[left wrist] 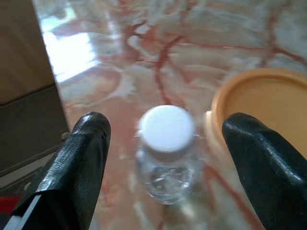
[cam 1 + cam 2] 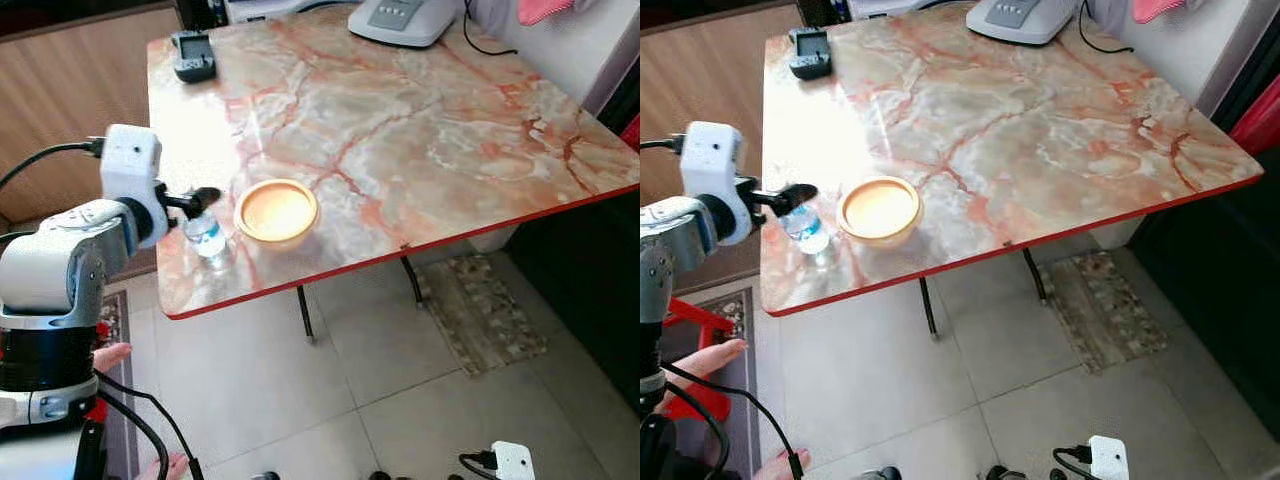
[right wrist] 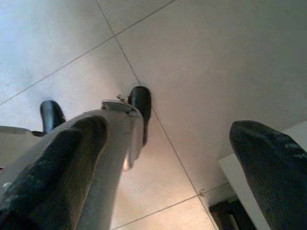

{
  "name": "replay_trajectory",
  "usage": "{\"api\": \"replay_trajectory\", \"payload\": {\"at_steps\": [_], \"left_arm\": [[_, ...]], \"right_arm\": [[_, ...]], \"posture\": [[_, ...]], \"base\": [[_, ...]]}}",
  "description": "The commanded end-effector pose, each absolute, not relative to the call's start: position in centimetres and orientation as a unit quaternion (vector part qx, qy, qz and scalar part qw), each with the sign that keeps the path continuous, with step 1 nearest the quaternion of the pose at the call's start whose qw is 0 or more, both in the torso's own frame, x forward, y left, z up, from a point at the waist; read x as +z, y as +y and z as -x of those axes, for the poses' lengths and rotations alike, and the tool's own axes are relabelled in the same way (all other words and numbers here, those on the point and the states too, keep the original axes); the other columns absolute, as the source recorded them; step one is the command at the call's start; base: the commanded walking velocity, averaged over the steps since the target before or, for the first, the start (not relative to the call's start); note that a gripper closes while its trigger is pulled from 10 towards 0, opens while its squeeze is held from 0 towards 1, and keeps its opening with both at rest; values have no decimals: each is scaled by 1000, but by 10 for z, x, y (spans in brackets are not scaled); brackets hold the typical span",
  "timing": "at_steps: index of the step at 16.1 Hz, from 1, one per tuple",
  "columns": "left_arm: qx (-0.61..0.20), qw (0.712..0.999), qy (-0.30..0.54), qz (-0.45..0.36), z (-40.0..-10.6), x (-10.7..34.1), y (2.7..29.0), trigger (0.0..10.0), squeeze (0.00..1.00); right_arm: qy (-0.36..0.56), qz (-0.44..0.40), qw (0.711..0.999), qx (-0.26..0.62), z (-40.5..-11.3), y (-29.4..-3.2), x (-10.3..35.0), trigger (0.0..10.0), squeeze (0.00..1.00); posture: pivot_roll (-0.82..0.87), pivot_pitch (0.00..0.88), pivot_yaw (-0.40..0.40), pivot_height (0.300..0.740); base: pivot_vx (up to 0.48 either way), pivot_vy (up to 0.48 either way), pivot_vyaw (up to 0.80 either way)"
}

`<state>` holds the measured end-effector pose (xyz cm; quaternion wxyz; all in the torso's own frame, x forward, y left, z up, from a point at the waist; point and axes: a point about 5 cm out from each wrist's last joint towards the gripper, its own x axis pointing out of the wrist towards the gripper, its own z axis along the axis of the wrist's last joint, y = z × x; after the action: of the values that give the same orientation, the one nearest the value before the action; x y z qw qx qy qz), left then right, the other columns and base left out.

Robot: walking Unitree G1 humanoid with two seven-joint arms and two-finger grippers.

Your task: Restocking fridge

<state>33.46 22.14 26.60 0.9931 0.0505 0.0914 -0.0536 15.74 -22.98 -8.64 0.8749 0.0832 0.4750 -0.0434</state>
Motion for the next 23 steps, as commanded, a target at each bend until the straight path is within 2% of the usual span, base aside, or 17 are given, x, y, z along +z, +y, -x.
{"api": "replay_trajectory", "payload": {"at_steps": [1,11,12,14,16,18,19,21,22,23], "left_arm": [[-34,994,87,-50,-334,265,231,10000,0],[-32,996,74,-34,-348,265,232,10000,0],[-32,996,69,-35,-349,267,232,5569,0],[-33,997,65,-38,-350,271,231,3294,0],[-37,996,64,-41,-350,272,231,0,0],[-43,996,70,-42,-350,271,229,0,0],[-46,995,73,-43,-350,271,228,784,0],[-50,995,76,-44,-349,271,227,8627,0],[-51,995,77,-44,-349,271,226,10000,0],[-54,994,81,-45,-348,271,226,10000,0]], "right_arm": [[486,-81,869,-44,-149,-232,-89,10000,0],[486,-75,870,-45,-149,-236,-88,10000,0],[486,-75,870,-45,-150,-236,-88,10000,0],[486,-75,870,-44,-150,-235,-88,10000,0],[486,-75,870,-43,-151,-234,-88,10000,0],[485,-75,870,-42,-151,-233,-88,10000,0],[485,-75,870,-41,-151,-233,-88,10000,0],[485,-75,871,-40,-152,-232,-88,10000,0],[484,-76,871,-39,-152,-231,-88,10000,0],[484,-76,871,-38,-152,-231,-88,10000,0]], "posture": [[99,222,-18,740],[81,225,-21,740],[83,224,-21,740],[85,224,-18,740],[87,224,-15,740],[87,221,-10,740],[88,220,-9,740],[89,219,-5,740],[90,220,-3,740],[93,219,0,740]], "base": [[0,0,0],[0,0,0],[0,0,0],[0,0,0],[0,0,0],[0,0,0],[0,0,0],[0,0,0],[0,0,0],[0,0,0]]}}
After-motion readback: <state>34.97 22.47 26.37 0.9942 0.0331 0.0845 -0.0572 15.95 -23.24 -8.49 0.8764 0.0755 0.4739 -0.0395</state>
